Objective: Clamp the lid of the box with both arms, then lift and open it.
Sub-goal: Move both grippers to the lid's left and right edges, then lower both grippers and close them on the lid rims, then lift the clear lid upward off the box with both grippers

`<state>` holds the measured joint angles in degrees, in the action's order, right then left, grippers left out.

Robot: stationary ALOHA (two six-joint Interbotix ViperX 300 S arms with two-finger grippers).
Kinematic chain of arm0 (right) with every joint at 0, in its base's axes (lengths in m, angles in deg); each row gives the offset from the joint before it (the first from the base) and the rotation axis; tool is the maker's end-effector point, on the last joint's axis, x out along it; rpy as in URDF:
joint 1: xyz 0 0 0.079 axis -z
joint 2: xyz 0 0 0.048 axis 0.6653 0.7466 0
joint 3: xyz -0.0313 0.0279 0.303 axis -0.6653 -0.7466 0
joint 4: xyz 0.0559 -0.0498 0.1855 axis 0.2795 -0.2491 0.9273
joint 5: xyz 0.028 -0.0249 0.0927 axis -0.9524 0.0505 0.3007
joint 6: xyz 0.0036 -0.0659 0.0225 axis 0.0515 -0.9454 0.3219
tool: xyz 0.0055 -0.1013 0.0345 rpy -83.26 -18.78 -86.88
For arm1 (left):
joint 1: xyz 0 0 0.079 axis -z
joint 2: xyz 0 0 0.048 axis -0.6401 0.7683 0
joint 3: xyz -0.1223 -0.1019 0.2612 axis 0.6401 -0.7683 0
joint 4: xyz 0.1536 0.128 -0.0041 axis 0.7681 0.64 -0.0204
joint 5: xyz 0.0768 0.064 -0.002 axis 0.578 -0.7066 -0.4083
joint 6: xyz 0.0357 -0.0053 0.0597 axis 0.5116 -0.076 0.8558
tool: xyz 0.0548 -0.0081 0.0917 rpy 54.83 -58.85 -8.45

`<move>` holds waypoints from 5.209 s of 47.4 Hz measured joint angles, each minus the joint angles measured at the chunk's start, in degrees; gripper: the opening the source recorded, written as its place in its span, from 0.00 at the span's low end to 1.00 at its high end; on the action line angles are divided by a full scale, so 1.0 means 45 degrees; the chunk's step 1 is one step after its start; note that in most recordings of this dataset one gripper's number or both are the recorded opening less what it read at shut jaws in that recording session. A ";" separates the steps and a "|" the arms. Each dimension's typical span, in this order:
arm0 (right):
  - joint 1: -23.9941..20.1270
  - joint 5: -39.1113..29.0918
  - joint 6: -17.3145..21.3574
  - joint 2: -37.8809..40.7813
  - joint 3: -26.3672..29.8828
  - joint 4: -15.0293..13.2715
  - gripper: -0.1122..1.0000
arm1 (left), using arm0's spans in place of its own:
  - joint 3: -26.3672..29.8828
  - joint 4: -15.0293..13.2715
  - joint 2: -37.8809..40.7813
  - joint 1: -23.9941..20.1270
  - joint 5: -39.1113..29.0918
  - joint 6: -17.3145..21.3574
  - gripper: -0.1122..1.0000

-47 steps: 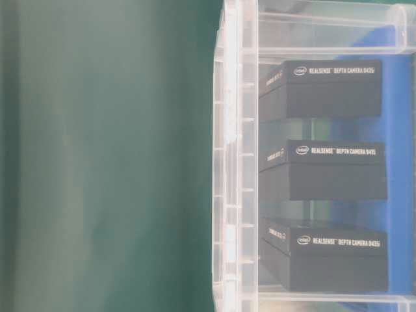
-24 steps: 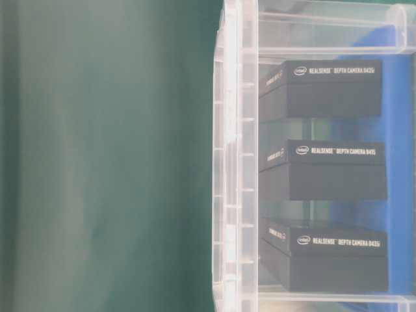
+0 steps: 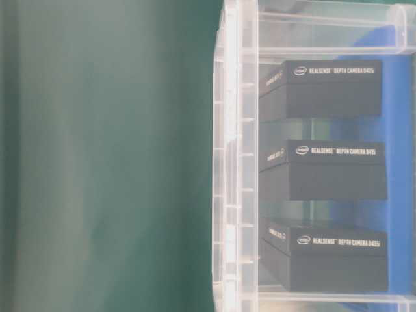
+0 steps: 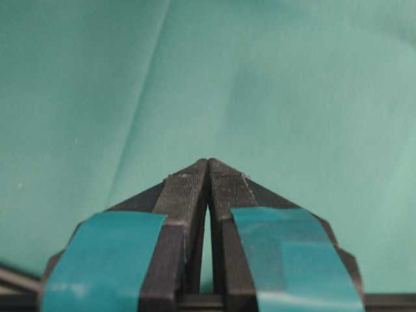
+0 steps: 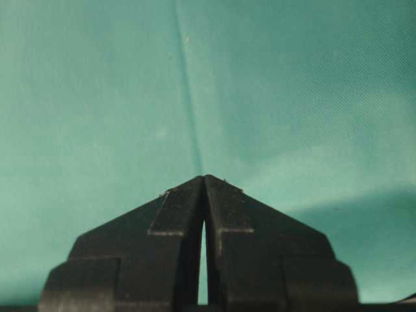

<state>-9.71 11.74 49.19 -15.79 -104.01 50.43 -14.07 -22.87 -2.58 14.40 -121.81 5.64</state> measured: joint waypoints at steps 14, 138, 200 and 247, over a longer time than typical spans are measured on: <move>-0.0020 -0.0098 0.0039 -0.0039 0.0195 0.0000 0.10 | 0.0273 0.0000 0.0137 0.0000 -0.0469 0.0313 0.12; -0.1152 0.1660 -0.0352 0.4805 0.3730 -0.0078 0.10 | 0.4746 0.0156 0.7656 -0.0879 0.0215 0.3105 0.12; -0.1211 0.1465 -0.0332 0.4512 0.3867 -0.0098 0.10 | 0.5000 0.0156 0.7656 -0.0664 -0.0313 0.3105 0.11; -0.1270 0.0020 -0.0332 0.4297 0.4609 -0.0117 0.10 | 0.6504 0.0176 0.7598 -0.0469 -0.2383 0.3125 0.12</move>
<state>-15.43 11.83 47.69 3.55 -83.27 49.91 15.20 -22.08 31.61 12.29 -132.53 19.70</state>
